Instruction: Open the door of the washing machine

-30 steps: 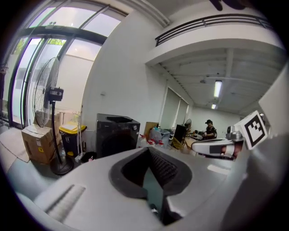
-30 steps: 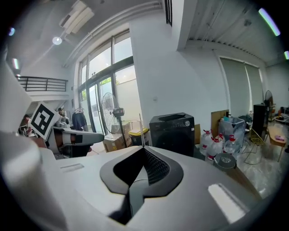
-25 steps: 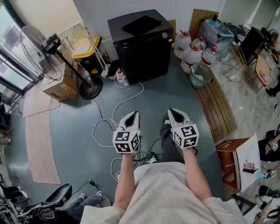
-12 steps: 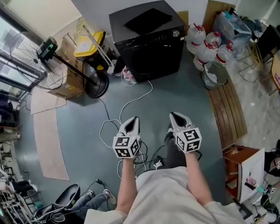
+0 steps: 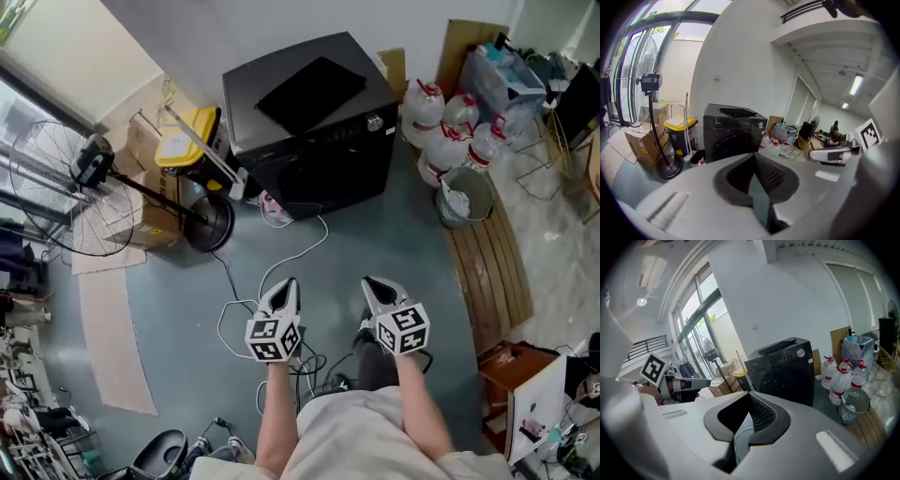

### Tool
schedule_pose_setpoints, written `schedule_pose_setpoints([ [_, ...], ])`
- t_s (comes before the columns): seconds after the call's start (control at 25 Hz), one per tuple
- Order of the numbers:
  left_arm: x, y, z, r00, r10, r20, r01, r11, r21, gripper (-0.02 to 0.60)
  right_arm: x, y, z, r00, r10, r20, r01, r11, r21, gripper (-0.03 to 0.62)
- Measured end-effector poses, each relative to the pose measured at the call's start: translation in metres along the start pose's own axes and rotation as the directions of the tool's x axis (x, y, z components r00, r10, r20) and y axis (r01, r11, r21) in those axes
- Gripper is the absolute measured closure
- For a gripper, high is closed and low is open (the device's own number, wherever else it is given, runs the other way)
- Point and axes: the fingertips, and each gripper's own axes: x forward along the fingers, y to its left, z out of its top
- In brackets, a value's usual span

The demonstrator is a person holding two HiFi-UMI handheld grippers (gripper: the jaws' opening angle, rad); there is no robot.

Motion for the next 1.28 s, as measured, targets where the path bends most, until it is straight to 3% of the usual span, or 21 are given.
schedule_pose_setpoints([
  [0.24,0.038,0.005,0.008,0.999,0.020,-0.034,-0.019,0.999,0.043,0.525,0.029,-0.032,0.003,0.994,0.046,-0.099,-0.048,0.999,-0.019,0.594],
  [0.44,0.045,0.028,0.016,0.999,0.043,-0.027,-0.043,0.999,0.030,0.525,0.063,-0.022,0.004,0.974,0.121,-0.190,-0.141,0.986,-0.094,0.594],
  [0.56,0.053,0.034,0.024,1.000,0.000,0.005,0.000,1.000,-0.008,0.525,0.086,-0.033,0.010,0.974,0.062,-0.219,-0.094,0.986,-0.135,0.594],
  [0.72,0.064,0.049,0.035,1.000,-0.019,0.015,0.020,1.000,-0.017,0.525,0.113,-0.033,0.027,0.972,0.047,-0.232,-0.078,0.989,-0.128,0.594],
  [0.96,0.106,0.094,0.060,0.998,-0.045,0.045,0.046,0.999,-0.023,0.525,0.169,-0.039,0.067,0.969,-0.052,-0.241,-0.007,0.972,-0.237,0.594],
  [1.16,0.148,0.122,0.056,0.996,-0.092,0.011,0.092,0.996,0.003,0.525,0.227,-0.042,0.067,0.954,-0.066,-0.291,-0.028,0.951,-0.308,0.594],
  [1.28,0.184,0.144,0.049,0.992,-0.123,-0.020,0.124,0.992,0.018,0.525,0.279,-0.041,0.071,0.954,-0.035,-0.297,-0.073,0.935,-0.346,0.594],
])
